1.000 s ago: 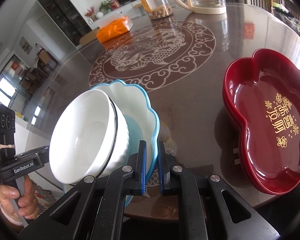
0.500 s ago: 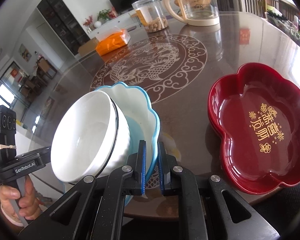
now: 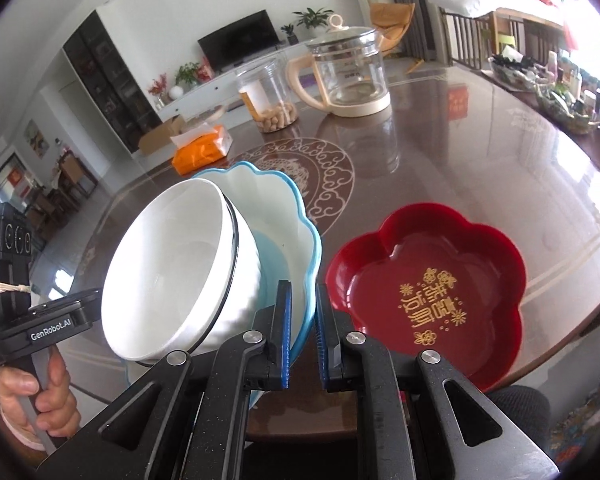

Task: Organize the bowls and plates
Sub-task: 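Lift the bowl stack with both tools and carry it over the red plates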

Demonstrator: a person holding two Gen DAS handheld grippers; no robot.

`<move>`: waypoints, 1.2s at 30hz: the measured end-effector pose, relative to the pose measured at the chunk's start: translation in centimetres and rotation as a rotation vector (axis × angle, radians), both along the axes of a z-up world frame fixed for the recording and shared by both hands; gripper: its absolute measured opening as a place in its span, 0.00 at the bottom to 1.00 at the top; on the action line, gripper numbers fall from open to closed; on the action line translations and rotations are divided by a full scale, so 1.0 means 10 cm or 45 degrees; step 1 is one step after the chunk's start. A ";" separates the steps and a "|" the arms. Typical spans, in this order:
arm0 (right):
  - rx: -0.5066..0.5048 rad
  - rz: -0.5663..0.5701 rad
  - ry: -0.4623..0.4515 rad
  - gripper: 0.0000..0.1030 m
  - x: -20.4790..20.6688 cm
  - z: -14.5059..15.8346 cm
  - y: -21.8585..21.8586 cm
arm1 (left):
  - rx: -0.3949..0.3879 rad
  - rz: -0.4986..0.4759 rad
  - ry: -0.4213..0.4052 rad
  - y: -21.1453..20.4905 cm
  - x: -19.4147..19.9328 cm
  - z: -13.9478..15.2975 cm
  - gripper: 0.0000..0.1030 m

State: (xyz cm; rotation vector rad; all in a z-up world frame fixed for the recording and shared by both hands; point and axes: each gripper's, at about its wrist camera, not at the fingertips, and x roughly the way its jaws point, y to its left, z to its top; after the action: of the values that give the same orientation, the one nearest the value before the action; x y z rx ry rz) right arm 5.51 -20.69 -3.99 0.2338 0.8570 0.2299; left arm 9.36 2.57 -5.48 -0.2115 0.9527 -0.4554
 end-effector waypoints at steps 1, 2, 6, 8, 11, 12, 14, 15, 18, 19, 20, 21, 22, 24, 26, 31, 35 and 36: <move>-0.001 -0.026 -0.004 0.12 0.00 0.02 -0.09 | -0.004 -0.022 -0.004 -0.10 0.04 0.01 0.18; -0.002 -0.052 -0.007 0.12 0.00 0.03 -0.19 | -0.007 -0.042 -0.006 -0.21 0.07 0.01 0.18; -0.032 -0.143 -0.015 0.12 0.01 0.07 -0.53 | -0.022 -0.112 -0.005 -0.60 0.21 -0.03 0.18; -0.040 -0.188 -0.014 0.12 0.03 0.05 -0.69 | -0.026 -0.143 0.002 -0.77 0.27 -0.07 0.18; -0.041 -0.242 -0.004 0.12 0.06 -0.01 -0.89 | -0.018 -0.175 0.015 -0.98 0.34 -0.14 0.18; -0.040 -0.256 0.001 0.12 0.06 -0.04 -0.94 | -0.010 -0.181 0.019 -1.04 0.36 -0.16 0.18; -0.022 -0.284 0.017 0.12 0.07 -0.12 -1.04 | 0.003 -0.191 0.031 -1.13 0.40 -0.22 0.18; -0.015 -0.295 0.026 0.12 0.08 -0.17 -1.08 | 0.011 -0.194 0.038 -1.17 0.42 -0.26 0.18; 0.010 -0.322 0.059 0.12 0.08 -0.30 -1.18 | 0.035 -0.202 0.063 -1.25 0.43 -0.36 0.18; 0.019 -0.328 0.070 0.12 0.08 -0.35 -1.20 | 0.042 -0.205 0.069 -1.27 0.42 -0.39 0.18; 0.027 -0.333 0.081 0.12 0.09 -0.39 -1.22 | 0.049 -0.206 0.076 -1.28 0.42 -0.42 0.18; 0.031 -0.335 0.091 0.12 0.05 -0.43 -1.23 | 0.055 -0.207 0.084 -1.28 0.42 -0.45 0.18; 0.034 -0.336 0.100 0.12 0.05 -0.46 -1.23 | 0.059 -0.206 0.088 -1.28 0.41 -0.48 0.18; 0.040 -0.333 0.114 0.12 0.03 -0.51 -1.22 | 0.061 -0.207 0.077 -1.28 0.39 -0.48 0.18; 0.035 -0.339 0.103 0.12 0.00 -0.51 -1.21 | 0.068 -0.208 0.072 -1.28 0.40 -0.49 0.18; 0.049 -0.345 0.102 0.13 0.00 -0.54 -1.23 | 0.087 -0.234 0.043 -1.30 0.37 -0.49 0.18; 0.063 -0.323 0.093 0.22 0.00 -0.53 -1.21 | 0.096 -0.208 0.032 -1.28 0.37 -0.44 0.26; 0.069 -0.322 0.094 0.24 0.00 -0.54 -1.21 | 0.096 -0.196 0.028 -1.26 0.38 -0.43 0.29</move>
State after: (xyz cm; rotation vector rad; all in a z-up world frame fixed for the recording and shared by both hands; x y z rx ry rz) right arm 5.47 -32.77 -9.35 0.4002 0.8858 0.0086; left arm 13.19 -9.99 -9.76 -0.0749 1.0100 -0.5583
